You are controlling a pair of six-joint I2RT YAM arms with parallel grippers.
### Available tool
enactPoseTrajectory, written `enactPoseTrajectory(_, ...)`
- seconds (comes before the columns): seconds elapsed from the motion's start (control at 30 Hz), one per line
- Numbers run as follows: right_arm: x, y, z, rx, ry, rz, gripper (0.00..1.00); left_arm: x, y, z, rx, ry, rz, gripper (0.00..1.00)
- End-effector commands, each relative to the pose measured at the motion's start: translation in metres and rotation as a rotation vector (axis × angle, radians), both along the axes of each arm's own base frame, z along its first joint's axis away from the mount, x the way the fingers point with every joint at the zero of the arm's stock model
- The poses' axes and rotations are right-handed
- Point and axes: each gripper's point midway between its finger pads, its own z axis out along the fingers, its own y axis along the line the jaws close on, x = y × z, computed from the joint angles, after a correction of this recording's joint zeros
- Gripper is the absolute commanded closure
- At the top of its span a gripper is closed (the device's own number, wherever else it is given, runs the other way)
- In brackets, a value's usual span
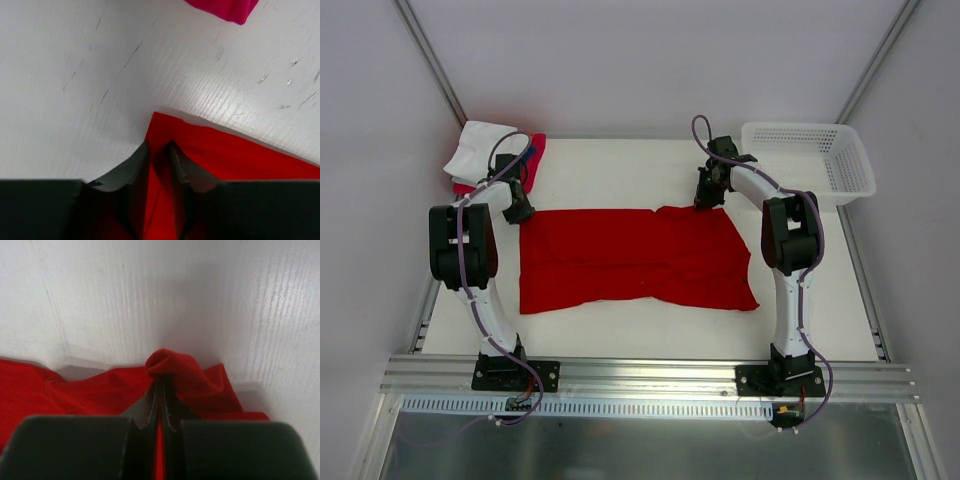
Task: Fold and stack the t-shirts
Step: Grap the side of the flattened tshirt furthest away from the robot with both arms
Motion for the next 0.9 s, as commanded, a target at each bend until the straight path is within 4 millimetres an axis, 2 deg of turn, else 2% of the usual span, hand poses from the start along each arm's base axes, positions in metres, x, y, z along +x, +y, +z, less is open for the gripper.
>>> enactPoseTrajectory(0.0,0.002,-0.003,0.03,0.0,-0.058,0.005,0.99,0.001,0.006,0.018,0.02,-0.038,0.017,0.8)
enactPoseTrajectory(0.27,0.001,-0.004,0.03,-0.003,-0.058,0.008,1.0,0.006,0.007,0.019,0.026,-0.044,0.02,1.0)
enactPoseTrajectory(0.43,0.002,-0.005,0.034,-0.008,-0.07,0.009,1.0,0.007,0.009,0.02,0.034,-0.047,0.03,1.0)
enactPoseTrajectory(0.67,0.003,-0.006,0.049,-0.009,-0.093,0.01,1.0,0.005,0.006,0.054,0.046,-0.148,0.046,1.0)
enactPoseTrajectory(0.87,-0.005,-0.008,0.068,-0.013,-0.117,0.015,1.0,0.005,-0.014,0.082,0.061,-0.221,0.008,1.0)
